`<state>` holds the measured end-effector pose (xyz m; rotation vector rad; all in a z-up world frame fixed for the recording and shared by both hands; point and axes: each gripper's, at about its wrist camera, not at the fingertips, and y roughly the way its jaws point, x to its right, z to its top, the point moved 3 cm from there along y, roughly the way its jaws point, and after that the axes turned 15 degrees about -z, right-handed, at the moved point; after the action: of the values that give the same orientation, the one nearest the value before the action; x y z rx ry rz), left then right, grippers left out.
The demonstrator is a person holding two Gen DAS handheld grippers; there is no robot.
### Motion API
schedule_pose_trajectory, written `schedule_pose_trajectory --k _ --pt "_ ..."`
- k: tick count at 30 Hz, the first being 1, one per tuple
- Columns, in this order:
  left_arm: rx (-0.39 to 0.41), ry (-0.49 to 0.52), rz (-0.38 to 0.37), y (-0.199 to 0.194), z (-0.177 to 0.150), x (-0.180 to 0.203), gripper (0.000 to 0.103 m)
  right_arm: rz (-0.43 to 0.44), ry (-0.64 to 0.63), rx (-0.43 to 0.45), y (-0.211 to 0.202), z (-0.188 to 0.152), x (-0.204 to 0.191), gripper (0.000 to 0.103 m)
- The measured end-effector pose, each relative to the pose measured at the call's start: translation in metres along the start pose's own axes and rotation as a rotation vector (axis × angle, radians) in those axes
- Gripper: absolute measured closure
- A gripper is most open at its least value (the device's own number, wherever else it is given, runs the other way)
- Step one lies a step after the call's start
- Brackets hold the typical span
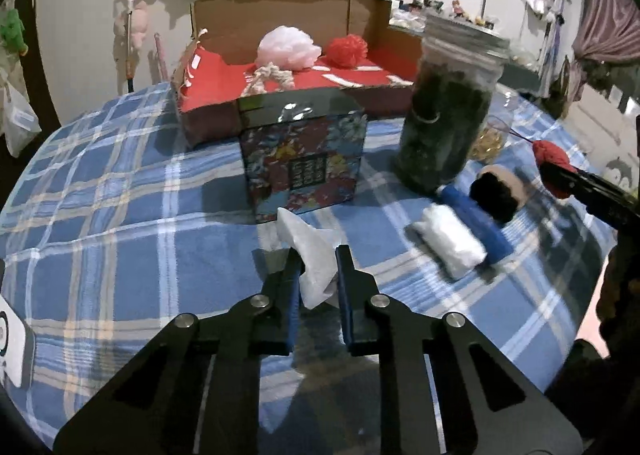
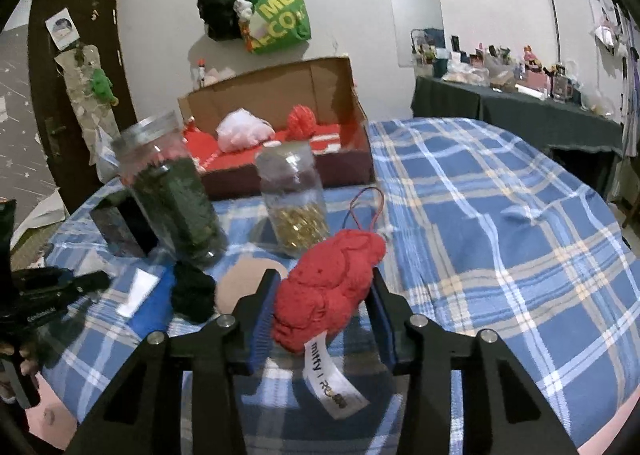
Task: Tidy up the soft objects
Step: 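Lift the red pouch and white tissue and carry them toward the box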
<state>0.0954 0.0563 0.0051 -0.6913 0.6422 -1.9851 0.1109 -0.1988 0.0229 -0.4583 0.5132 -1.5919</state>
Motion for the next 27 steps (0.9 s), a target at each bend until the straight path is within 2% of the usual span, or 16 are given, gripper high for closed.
schedule_pose_trajectory --k 5,13,20,27 --pt "0.020 0.002 -0.022 -0.003 0.004 0.007 0.088 0.034 -0.002 0.010 -0.006 0.003 -0.007 0.057" --pt "0.022 -0.030 -0.036 -0.007 0.004 0.005 0.088 0.018 0.007 0.001 -0.006 0.001 -0.002 0.057" --pt "0.034 -0.083 0.015 -0.020 0.007 -0.025 0.088 -0.032 0.024 -0.017 0.004 0.012 0.022 0.057" --pt "0.040 -0.140 0.029 -0.022 0.022 -0.061 0.088 -0.085 0.011 0.010 0.013 0.039 0.038 0.057"
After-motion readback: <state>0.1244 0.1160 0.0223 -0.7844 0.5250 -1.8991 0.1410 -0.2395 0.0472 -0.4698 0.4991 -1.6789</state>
